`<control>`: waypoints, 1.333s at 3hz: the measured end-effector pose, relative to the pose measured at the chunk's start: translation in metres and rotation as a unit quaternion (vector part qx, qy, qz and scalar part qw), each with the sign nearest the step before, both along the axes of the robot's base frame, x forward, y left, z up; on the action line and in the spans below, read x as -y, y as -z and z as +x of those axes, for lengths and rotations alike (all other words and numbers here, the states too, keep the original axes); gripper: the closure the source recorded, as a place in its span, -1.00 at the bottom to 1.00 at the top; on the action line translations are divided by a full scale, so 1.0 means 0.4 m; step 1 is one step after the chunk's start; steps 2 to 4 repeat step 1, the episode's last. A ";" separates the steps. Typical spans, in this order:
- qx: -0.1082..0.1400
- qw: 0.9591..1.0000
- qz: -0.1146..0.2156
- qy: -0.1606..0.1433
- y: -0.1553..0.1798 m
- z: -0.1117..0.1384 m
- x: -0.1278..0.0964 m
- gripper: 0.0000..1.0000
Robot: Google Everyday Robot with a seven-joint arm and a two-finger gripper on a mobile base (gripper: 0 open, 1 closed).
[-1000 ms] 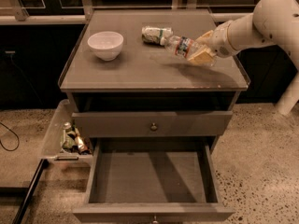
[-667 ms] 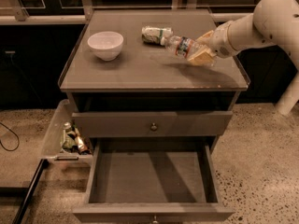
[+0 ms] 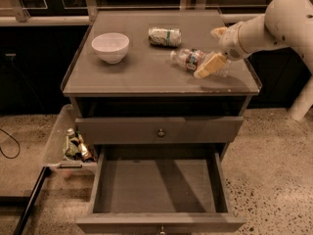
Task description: Pick water bottle from middle drawer and place on counter
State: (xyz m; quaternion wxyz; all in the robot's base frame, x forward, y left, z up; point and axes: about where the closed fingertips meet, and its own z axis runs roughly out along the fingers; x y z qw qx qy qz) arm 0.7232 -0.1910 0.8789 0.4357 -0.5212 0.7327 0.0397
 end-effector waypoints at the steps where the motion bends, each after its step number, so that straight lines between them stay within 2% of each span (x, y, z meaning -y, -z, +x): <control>1: 0.000 1.000 0.000 0.000 0.000 0.000 0.000 -1.00; 4: 0.000 1.000 0.000 0.000 0.000 0.000 0.000 -1.00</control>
Offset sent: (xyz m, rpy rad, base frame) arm 0.0000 0.0000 0.0000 0.0000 0.0000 0.0000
